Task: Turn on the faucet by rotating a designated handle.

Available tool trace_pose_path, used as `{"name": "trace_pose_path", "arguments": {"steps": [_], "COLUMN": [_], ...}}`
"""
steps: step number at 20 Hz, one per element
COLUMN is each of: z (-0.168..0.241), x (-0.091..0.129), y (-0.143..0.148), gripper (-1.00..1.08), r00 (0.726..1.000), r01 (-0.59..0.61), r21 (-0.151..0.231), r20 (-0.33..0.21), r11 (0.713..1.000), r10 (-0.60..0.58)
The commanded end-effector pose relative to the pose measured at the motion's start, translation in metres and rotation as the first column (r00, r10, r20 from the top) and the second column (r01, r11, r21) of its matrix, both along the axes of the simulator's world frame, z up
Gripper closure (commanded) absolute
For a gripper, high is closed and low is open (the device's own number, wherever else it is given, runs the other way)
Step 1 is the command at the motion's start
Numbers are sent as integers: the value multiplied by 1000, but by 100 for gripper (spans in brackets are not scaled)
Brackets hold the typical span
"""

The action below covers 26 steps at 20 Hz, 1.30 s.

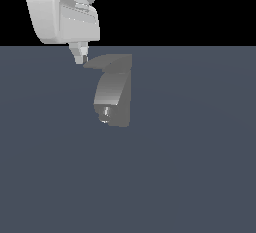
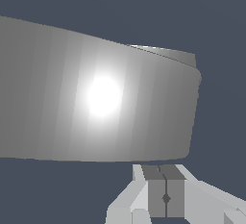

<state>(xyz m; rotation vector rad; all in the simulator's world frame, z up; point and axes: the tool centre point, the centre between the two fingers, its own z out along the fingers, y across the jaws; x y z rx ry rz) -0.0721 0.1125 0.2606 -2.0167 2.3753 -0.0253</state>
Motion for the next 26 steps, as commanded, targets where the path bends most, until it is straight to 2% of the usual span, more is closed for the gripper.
{"name": "trace_pose_path", "arguments": {"steps": [1, 18, 19, 20, 26], "z": [-3, -12, -12, 0, -3], "x": [-3, -27, -27, -19, -5], "y": [-19, -104, -104, -87, -115], "gripper": [108, 108, 108, 108, 108], "r00": [1000, 999, 999, 1000, 1000], "r01": [14, 18, 18, -7, -1], "r21": [-2, -4, -4, -6, -6], "r20": [-8, -30, -30, 0, -7], "r11": [1000, 1000, 1000, 1000, 1000], "r10": [-14, -18, -18, 7, 1]}}
